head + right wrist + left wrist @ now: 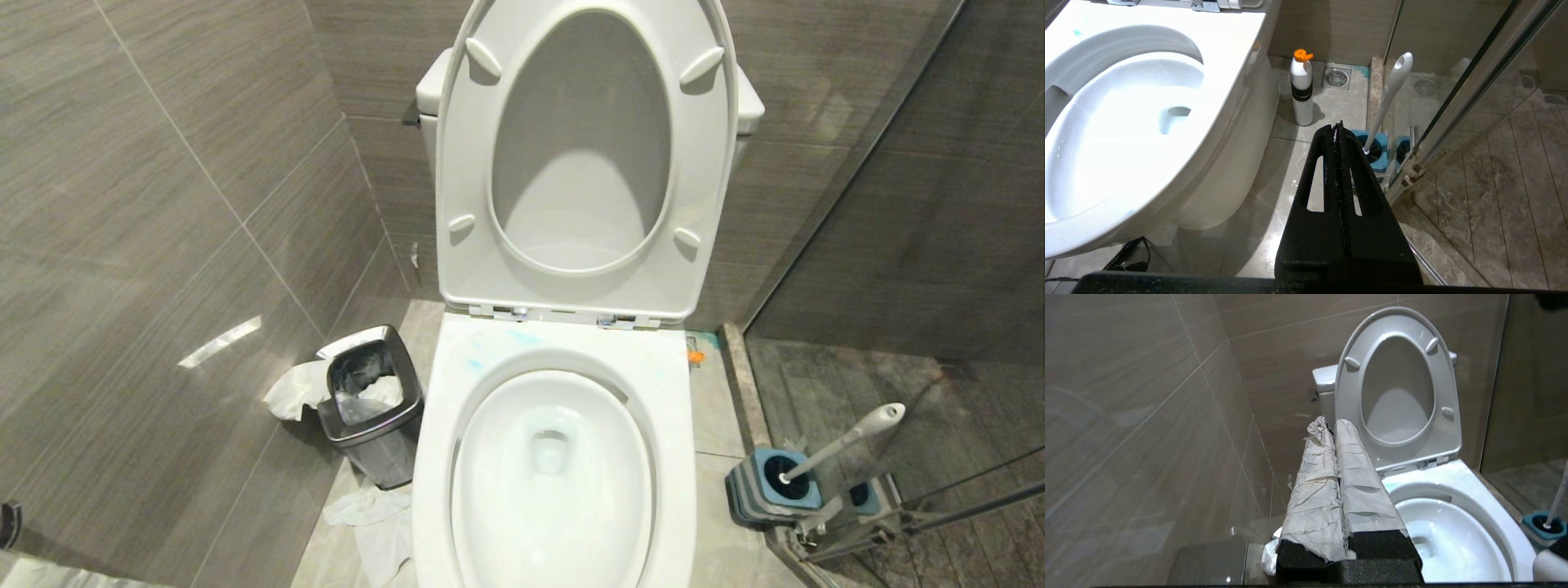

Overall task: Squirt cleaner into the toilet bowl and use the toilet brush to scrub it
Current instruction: Pour in the cleaning agent

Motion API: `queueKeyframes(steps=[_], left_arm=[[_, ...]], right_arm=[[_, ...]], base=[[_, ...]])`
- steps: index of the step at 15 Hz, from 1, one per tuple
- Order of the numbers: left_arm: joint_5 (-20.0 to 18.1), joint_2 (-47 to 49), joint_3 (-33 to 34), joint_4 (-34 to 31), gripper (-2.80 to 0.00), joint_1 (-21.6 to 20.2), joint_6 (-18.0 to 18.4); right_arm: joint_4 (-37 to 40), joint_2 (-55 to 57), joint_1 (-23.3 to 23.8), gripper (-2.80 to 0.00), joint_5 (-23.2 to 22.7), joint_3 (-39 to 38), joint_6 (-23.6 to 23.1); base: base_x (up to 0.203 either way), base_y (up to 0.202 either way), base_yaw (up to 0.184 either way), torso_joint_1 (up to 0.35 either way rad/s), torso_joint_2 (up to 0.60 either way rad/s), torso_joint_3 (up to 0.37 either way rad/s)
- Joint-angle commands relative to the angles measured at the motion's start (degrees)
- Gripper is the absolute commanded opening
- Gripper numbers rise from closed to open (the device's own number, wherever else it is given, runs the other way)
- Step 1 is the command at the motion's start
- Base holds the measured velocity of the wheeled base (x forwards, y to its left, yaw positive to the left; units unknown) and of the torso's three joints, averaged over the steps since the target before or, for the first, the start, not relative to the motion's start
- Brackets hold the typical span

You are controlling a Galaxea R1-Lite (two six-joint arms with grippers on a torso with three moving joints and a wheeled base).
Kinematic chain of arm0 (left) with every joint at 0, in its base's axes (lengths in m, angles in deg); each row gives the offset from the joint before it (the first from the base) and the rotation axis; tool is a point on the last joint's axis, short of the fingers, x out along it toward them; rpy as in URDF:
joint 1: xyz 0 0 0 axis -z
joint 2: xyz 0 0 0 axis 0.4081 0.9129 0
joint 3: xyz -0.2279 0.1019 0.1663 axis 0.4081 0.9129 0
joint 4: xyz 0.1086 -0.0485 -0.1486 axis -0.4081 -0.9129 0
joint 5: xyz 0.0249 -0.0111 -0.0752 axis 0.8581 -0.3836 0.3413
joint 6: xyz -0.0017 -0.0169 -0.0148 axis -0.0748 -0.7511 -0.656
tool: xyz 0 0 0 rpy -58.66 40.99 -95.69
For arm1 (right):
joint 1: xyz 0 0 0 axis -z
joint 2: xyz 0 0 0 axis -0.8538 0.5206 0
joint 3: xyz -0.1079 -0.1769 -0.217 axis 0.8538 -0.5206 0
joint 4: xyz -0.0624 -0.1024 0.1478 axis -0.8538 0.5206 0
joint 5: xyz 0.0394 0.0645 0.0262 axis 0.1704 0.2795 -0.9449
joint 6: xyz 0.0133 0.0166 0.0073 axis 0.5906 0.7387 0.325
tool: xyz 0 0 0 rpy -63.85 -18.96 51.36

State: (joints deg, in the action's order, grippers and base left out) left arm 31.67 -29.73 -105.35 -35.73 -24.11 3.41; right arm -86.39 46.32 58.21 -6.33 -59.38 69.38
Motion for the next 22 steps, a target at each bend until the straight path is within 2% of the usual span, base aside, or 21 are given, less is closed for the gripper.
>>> queueKeyframes(steps=[1,4,7,9,13,16,22], left_arm=[[1.2,-3.8,3.9,-0.1,-2.8,0.0,0.3],[1.8,-3.8,8.4,0.3,-2.8,0.0,1.0],[3.7,-3.9,13.5,0.9,-2.8,0.0,4.1],[4.1,-3.9,18.6,4.4,-2.8,0.0,5.1],[5.1,-3.9,34.5,24.7,-2.8,0.0,5.4],[7.8,-3.9,45.9,38.3,-2.8,0.0,4.9],[9.1,-3.9,62.1,53.1,-2.8,0.0,2.7]], right_arm=[[0.0,0.0,0.0,-2.8,0.0,0.0,0.0],[0.0,0.0,0.0,-2.8,0.0,0.0,0.0],[0.0,0.0,0.0,-2.8,0.0,0.0,0.0],[0.0,0.0,0.0,-2.8,0.0,0.0,0.0],[0.0,0.0,0.0,-2.8,0.0,0.0,0.0],[0.0,0.0,0.0,-2.8,0.0,0.0,0.0],[0.0,0.0,0.1,-2.8,0.0,0.0,0.0]], base=[[0.0,0.0,0.0,0.0,0.0,0.0],[0.0,0.0,0.0,0.0,0.0,0.0],[0.0,0.0,0.0,0.0,0.0,0.0],[0.0,0.0,0.0,0.0,0.0,0.0],[0.0,0.0,0.0,0.0,0.0,0.0],[0.0,0.0,0.0,0.0,0.0,0.0],[0.0,0.0,0.0,0.0,0.0,0.0]])
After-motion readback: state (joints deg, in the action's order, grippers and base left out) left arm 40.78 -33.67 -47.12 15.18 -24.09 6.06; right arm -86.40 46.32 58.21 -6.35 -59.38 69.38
